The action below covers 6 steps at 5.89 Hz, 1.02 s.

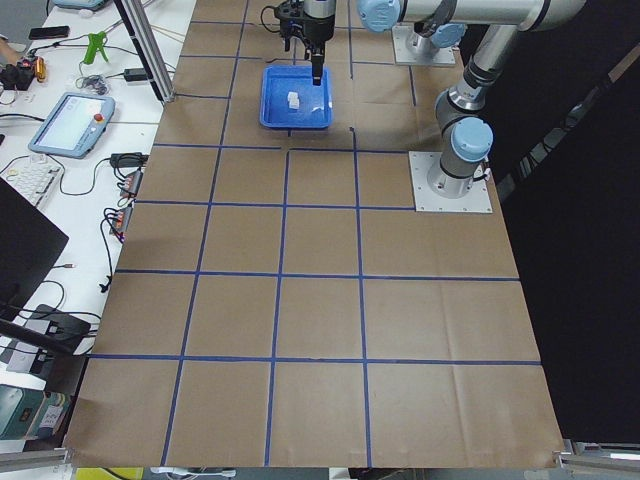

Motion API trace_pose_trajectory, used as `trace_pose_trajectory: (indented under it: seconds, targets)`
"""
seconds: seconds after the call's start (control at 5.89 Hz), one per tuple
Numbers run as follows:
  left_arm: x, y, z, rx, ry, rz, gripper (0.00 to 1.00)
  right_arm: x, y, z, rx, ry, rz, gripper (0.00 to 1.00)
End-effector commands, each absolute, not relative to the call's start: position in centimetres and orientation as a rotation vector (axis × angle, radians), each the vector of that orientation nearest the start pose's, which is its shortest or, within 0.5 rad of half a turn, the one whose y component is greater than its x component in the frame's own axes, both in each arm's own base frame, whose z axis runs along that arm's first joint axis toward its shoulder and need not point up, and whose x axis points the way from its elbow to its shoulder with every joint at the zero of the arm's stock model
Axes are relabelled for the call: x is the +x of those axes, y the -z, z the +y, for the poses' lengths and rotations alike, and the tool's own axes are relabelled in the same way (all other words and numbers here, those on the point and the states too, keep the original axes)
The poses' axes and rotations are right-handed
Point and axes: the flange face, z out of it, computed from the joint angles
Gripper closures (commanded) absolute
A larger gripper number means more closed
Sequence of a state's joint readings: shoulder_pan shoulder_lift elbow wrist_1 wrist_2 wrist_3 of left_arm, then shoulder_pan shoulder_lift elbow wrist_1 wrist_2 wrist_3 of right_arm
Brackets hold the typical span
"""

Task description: Assemble white blocks and place on blue tray

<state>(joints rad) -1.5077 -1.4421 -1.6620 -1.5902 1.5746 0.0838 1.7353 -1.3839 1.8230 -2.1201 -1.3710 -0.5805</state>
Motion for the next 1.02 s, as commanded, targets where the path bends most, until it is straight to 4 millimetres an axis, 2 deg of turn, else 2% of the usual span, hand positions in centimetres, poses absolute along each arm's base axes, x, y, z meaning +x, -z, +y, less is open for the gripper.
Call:
trace_pose_trajectory:
  seconds: [0.0, 0.17, 0.34, 0.51, 0.68, 0.85]
  targets:
    - [-10.3, -51.2, -43.6, 0.024, 0.051, 3.122, 0.01, 22.4, -38.0, -50.5, -0.678, 0.039, 2.971, 0.0]
    - [-9.7, -51.1, -43.8, 0.0, 0.048, 3.123, 0.01, 21.5, -41.1, -50.0, -0.543, -0.034, 3.057, 0.0]
    - [-9.8, -50.7, -43.8, 0.002, 0.041, 3.125, 0.01, 19.2, -44.8, -49.3, -0.38, -0.07, 3.123, 0.0]
    - [-9.7, -50.6, -43.6, 0.0, 0.022, 3.123, 0.01, 15.0, -47.3, -48.8, -0.248, -0.109, 3.136, 0.0]
    - [-9.7, -50.6, -43.5, -0.002, 0.012, 3.124, 0.01, 14.2, -49.7, -46.9, -0.165, -0.1, 3.143, 0.0]
    - [-9.8, -50.8, -43.1, 0.002, 0.005, 3.124, 0.01, 14.3, -49.9, -46.7, -0.094, -0.091, 3.135, 0.0]
